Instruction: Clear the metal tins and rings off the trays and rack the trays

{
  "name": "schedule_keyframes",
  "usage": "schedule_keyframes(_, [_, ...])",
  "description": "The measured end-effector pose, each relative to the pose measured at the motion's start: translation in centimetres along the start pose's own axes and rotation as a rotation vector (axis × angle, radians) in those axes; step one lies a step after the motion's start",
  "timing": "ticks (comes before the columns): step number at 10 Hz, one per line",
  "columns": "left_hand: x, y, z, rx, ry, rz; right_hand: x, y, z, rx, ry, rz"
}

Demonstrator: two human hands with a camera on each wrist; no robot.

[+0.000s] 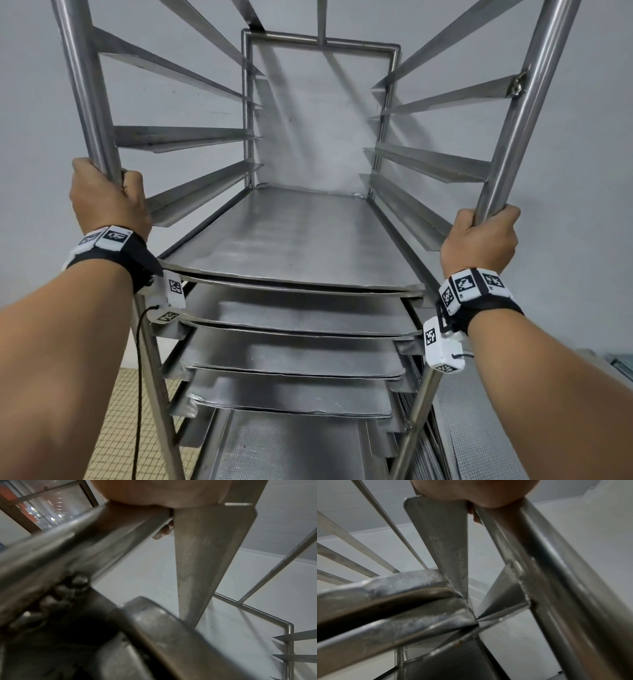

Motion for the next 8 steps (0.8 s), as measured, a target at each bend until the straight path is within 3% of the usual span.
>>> schedule_keyframes(4, [0.6, -0.2, -0.6, -0.097, 0.012, 0.008, -0.6, -0.3, -0.4, -0.042, 0.055, -0.06])
schedule_keyframes(6, [1.4, -0.9, -1.2, -0.218, 0.008, 0.02, -1.9, -1.0, -0.8, -0.271, 0.158, -0.086])
schedule_keyframes(7, [2.6, -1.9, -1.5, -0.256, -0.033, 0.213, -3.3, -2.4, -0.8, -0.44, 0.183, -0.145])
schedule_keyframes(8, [4.5, -3.6, -3.3, -0.231, 0.178, 0.297, -7.2, -5.8, -0.3, -0.409, 0.027, -0.125])
Point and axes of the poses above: each hand's wrist, its own z-axis towards the middle knuckle, its own y-axis out of the palm, x = y × z, the point moved 7 cm from there along z, towards the middle knuckle, and after that the axes turned 5 degrees about -y, right-handed, at the moved point
